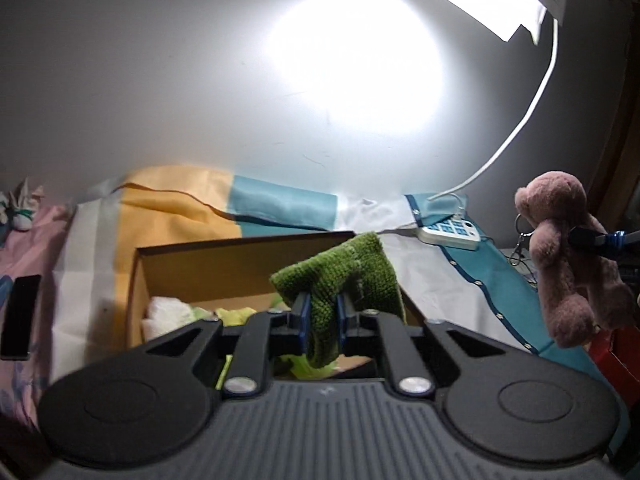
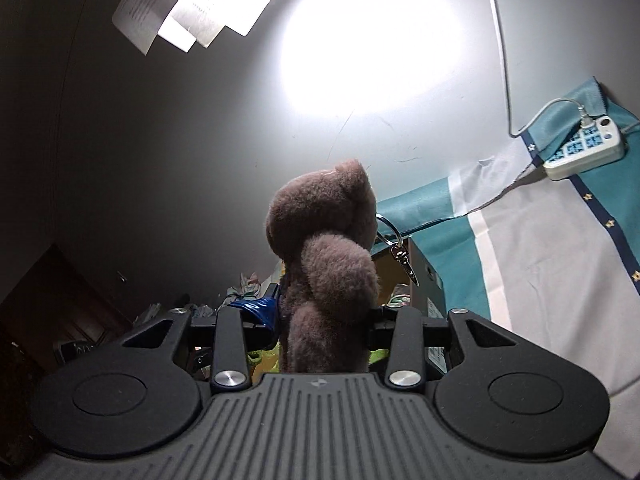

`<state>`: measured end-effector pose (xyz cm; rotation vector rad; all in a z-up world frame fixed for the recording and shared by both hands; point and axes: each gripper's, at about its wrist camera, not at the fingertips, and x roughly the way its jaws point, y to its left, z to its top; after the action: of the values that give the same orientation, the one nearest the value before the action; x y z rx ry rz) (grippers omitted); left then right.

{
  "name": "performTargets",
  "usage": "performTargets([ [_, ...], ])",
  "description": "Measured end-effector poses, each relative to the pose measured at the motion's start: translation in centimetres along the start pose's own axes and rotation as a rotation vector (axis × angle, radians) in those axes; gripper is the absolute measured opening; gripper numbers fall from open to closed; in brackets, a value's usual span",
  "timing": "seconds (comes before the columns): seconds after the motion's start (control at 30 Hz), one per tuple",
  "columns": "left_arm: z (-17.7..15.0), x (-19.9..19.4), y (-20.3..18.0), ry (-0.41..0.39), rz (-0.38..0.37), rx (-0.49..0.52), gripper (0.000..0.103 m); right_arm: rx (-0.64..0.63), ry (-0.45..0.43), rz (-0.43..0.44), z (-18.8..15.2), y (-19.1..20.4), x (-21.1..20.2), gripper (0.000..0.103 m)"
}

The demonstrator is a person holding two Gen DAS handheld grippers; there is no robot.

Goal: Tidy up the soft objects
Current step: 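Carry the green towel and teddy bear into the box and open both grippers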

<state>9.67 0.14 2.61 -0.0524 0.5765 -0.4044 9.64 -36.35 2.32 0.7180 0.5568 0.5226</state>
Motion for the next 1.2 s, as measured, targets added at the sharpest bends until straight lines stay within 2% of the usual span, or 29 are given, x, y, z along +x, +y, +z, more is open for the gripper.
performTargets([
  [0.2, 1.6, 2.3, 3.5, 0.017, 0.096, -0.040, 0.010, -0.032, 0.055, 0.006, 1.5, 1.8, 6.3, 0.021],
  [0.33, 1.9, 3.8, 4.8, 0.025, 0.121, -0.064, 0.010, -0.069, 0.096, -0.019, 1.7, 2.8, 10.3, 0.021],
  [0.57, 0.8, 7.4, 6.7, 0.090, 0.173, -0.101, 0.010, -0.147, 0.184, -0.136, 0.2, 3.0, 16.2, 0.021],
  [0.93, -1.6, 12.4, 8.7, 0.199, 0.212, -0.129, 0.011, -0.248, 0.309, -0.328, -3.0, 1.0, 22.0, 0.023],
  [1.03, -2.0, 13.1, 8.8, 0.220, 0.233, -0.118, 0.016, -0.280, 0.320, -0.377, -3.2, 0.6, 22.6, 0.026],
  [1.07, -2.1, 13.2, 8.8, 0.222, 0.245, -0.112, 0.023, -0.288, 0.318, -0.394, -3.1, 0.6, 22.6, 0.026],
  [1.1, -2.2, 13.4, 8.9, 0.231, 0.251, -0.112, 0.040, -0.287, 0.317, -0.400, -3.0, 0.5, 22.6, 0.026],
  [1.13, -2.3, 13.4, 8.9, 0.242, 0.256, -0.118, 0.050, -0.282, 0.313, -0.409, -2.9, 0.6, 22.4, 0.027],
  [1.2, -2.4, 13.3, 9.0, 0.241, 0.264, -0.133, 0.053, -0.276, 0.296, -0.422, -2.6, 0.7, 22.0, 0.027],
])
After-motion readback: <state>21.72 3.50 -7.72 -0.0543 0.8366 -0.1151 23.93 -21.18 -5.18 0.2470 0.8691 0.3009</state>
